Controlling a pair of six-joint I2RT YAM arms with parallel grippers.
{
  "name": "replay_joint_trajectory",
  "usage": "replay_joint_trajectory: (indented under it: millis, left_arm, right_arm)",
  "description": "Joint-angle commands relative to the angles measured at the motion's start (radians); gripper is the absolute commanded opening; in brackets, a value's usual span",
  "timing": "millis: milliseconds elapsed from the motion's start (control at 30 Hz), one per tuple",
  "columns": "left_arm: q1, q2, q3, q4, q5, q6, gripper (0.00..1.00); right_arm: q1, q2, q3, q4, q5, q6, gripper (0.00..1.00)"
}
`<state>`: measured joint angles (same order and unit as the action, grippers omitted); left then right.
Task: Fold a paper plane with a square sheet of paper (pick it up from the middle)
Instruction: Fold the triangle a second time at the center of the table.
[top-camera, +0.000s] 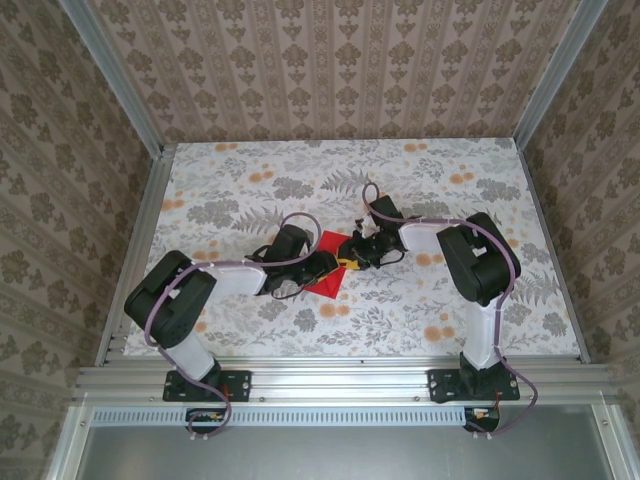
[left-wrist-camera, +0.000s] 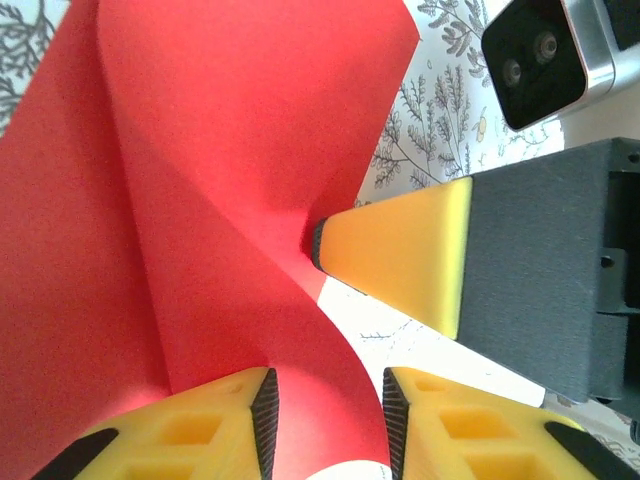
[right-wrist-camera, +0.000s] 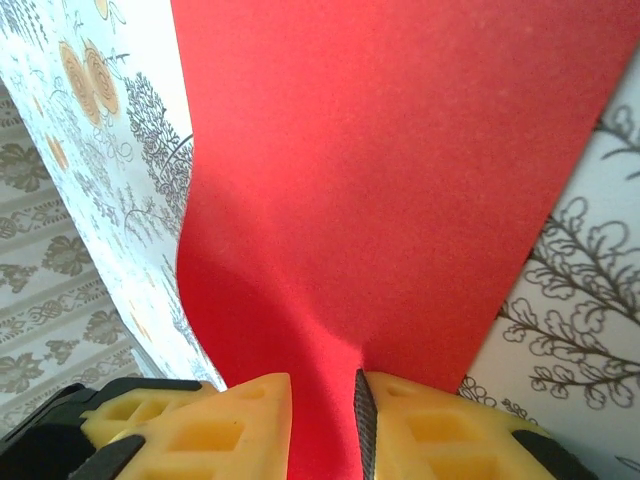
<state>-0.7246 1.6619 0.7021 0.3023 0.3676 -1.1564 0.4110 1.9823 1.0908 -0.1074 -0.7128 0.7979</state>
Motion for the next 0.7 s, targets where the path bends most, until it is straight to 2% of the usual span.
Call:
replay_joint_trajectory:
  millis: [0, 167, 333, 667]
  left_arm:
    - [0.005, 0.028, -0.012, 0.042, 0.015, -0.021, 0.39]
    - [0.005, 0.043, -0.009, 0.069, 0.025, -0.029, 0.44]
    - [0.006, 0.041, -0.010, 0.070, 0.022, -0.029, 0.45]
    - [0.007, 0.032, -0.023, 0.045, -0.001, -0.028, 0.29]
  right_arm:
    - [-0.016, 0.011, -0.029, -0.013, 0.018, 0.027, 0.28]
    - [-0.018, 0.019, -0.038, -0.016, 0.025, 0.029, 0.34]
    - [-0.027, 0.020, -0.044, -0.014, 0.025, 0.022, 0.35]
    - [-0.033, -0.020, -0.025, -0.103, -0.001, -0.150, 0.31]
